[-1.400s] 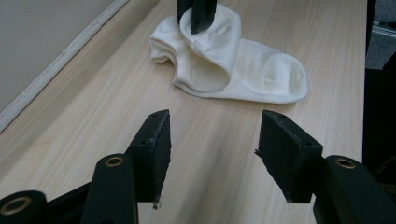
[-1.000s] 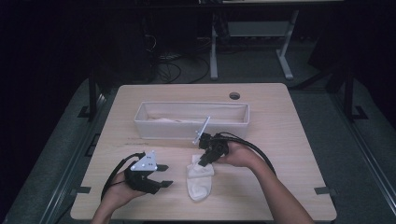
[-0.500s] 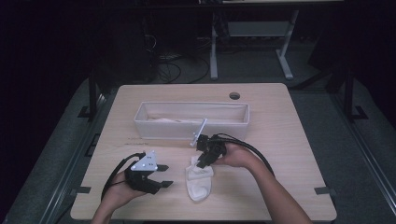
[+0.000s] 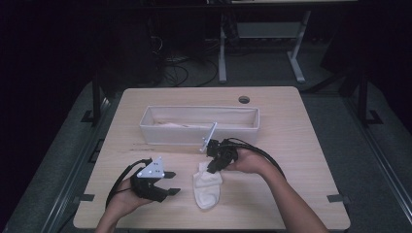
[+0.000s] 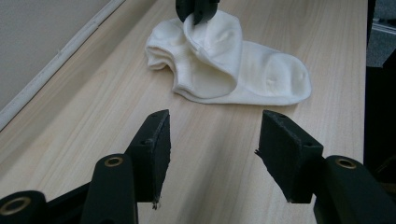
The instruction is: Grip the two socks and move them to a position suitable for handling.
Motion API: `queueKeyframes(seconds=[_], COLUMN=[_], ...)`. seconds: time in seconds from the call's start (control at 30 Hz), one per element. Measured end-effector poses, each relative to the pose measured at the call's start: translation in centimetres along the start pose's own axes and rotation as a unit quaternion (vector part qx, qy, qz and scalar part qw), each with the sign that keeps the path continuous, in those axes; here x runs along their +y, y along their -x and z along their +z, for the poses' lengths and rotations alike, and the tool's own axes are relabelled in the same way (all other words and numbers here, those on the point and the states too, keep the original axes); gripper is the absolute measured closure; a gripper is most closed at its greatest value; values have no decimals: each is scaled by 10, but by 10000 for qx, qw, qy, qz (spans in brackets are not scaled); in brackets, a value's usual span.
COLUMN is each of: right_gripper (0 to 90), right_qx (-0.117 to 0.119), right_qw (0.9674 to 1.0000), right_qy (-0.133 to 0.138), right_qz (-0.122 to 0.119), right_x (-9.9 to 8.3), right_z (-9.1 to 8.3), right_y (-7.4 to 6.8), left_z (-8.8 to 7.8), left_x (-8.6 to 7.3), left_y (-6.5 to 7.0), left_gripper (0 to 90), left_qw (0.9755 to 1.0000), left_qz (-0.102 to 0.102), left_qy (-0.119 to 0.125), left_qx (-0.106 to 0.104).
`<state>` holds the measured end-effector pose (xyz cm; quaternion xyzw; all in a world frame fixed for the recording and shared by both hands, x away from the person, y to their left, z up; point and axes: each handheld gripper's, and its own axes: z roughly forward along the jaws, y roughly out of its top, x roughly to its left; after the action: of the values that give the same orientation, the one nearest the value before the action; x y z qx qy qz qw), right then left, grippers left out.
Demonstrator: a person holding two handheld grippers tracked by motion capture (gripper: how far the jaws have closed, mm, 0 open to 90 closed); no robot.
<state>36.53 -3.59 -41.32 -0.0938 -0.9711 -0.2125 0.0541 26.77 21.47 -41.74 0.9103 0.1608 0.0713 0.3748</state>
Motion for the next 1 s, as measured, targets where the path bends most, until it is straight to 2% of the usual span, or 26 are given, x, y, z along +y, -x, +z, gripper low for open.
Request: queueKeyframes(seconds=[0.13, 0.5, 0.9, 1.0], right_gripper=[865, 876, 877, 876], right_qx=[8, -104, -155, -89], right_qw=[10000, 9995, 9989, 9993], right_qy=[34, 288, 433, 347], right_qz=[-15, -117, -123, -126], right_x=[1, 0, 4, 4], right_z=[-4, -24, -27, -25], right_y=[-3, -20, -23, -25], left_z=[0, 1, 0, 0], left_x=[0, 0, 0, 0], left_y=[0, 0, 0, 0], left_gripper=[437, 438, 438, 439], left_qw=[10000, 10000, 10000, 10000], left_qz=[-6, 14, 24, 14], left_qy=[3, -28, -30, -25], left_qx=[6, 9, 16, 17])
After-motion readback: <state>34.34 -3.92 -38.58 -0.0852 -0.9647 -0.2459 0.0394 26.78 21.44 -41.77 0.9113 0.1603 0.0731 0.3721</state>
